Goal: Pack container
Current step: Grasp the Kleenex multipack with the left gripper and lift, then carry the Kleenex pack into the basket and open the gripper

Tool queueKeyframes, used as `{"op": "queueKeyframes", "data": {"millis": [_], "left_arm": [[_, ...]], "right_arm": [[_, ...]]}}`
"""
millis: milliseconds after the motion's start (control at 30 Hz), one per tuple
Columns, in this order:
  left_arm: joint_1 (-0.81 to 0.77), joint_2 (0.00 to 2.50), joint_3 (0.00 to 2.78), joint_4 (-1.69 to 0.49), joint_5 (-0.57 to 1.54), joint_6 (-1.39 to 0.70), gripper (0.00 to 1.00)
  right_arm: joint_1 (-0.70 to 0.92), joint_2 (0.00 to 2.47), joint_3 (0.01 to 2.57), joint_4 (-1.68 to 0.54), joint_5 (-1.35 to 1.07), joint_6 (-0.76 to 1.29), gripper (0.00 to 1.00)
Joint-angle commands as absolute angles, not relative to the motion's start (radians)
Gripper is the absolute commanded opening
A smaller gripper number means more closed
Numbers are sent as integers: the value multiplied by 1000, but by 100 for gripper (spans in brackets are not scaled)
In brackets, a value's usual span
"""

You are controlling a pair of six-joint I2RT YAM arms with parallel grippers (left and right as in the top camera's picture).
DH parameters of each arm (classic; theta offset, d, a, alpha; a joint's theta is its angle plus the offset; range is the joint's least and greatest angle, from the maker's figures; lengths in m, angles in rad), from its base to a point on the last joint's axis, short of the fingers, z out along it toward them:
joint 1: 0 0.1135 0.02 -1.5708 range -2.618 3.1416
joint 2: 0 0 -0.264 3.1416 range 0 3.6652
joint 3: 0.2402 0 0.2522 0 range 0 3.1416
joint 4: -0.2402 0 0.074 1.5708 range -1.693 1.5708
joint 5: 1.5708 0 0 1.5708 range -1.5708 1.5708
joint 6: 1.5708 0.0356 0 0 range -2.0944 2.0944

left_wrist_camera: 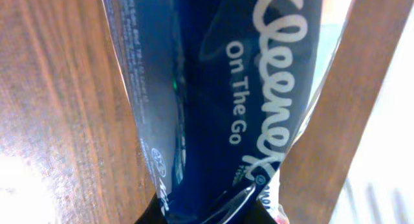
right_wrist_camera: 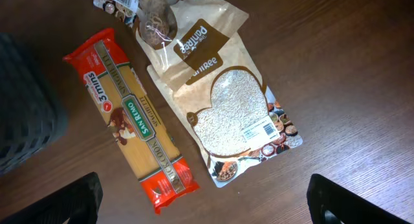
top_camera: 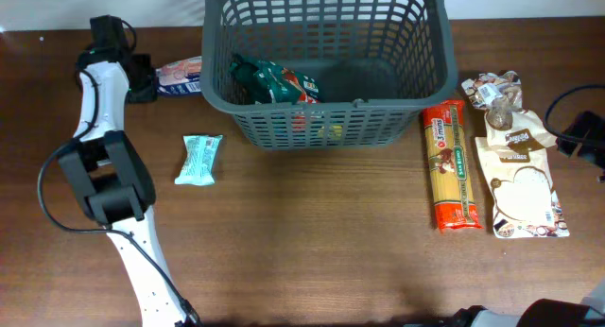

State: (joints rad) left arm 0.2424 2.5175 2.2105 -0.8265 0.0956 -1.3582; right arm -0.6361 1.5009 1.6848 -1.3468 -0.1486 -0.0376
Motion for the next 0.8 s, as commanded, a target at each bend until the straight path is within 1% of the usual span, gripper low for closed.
{"op": "queueKeyframes", "data": {"millis": [0, 200, 233, 300, 467, 633, 733, 767], "left_arm": [[247, 2651, 2159, -813, 198, -1243, 2], [247, 2651, 2292, -750, 428, -879, 2], [247, 2651, 2336, -756, 459, -801, 2], [247, 2651, 2418, -807, 483, -713, 2], [247, 2651, 2684, -1031, 457, -504, 2], [247, 2650, 2992, -1275, 331, -371, 1], [247, 2646, 3145, -1363, 292, -320, 2], [248, 2609, 3135, -1367, 290, -307, 2]], "right_arm": [[-642, 1493, 1690, -1347, -158, -36, 99], [-642, 1493, 1690, -1347, -158, -36, 99], [-642, 1493, 1690, -1347, -158, -36, 99], [-642, 1493, 1690, -1347, -158, -36, 99], [-642, 1493, 1690, -1347, -158, -36, 99], [-642, 1493, 1690, -1347, -158, -36, 99], [-642, 1493, 1690, -1347, -158, -36, 99], [-642, 1493, 1690, -1347, -158, -36, 99]]}}
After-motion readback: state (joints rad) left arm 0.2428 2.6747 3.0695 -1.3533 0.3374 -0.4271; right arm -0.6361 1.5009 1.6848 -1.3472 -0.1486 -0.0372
